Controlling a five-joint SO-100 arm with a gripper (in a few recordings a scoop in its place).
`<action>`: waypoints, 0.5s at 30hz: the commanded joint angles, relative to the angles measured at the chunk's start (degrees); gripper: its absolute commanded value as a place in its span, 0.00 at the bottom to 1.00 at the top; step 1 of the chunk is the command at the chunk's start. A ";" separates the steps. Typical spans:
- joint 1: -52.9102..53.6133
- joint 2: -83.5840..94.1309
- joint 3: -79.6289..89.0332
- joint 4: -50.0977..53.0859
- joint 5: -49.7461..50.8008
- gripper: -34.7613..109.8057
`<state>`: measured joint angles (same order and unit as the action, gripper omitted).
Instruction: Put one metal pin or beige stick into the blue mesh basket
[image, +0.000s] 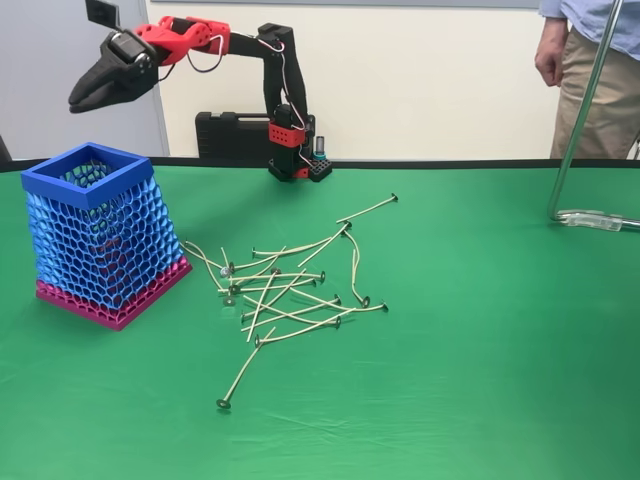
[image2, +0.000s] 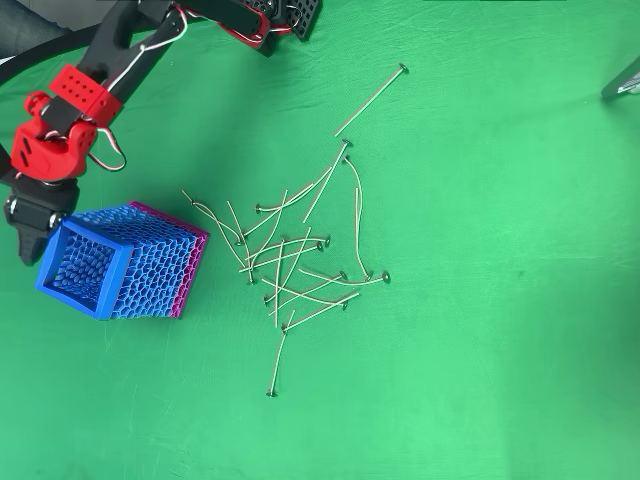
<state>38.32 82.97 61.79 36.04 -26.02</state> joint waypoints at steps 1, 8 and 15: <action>-1.85 7.12 2.46 3.34 0.97 0.24; -9.84 21.88 17.40 10.11 1.85 0.24; -20.30 38.58 37.97 11.34 2.99 0.24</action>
<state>21.09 115.66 93.69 47.11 -23.64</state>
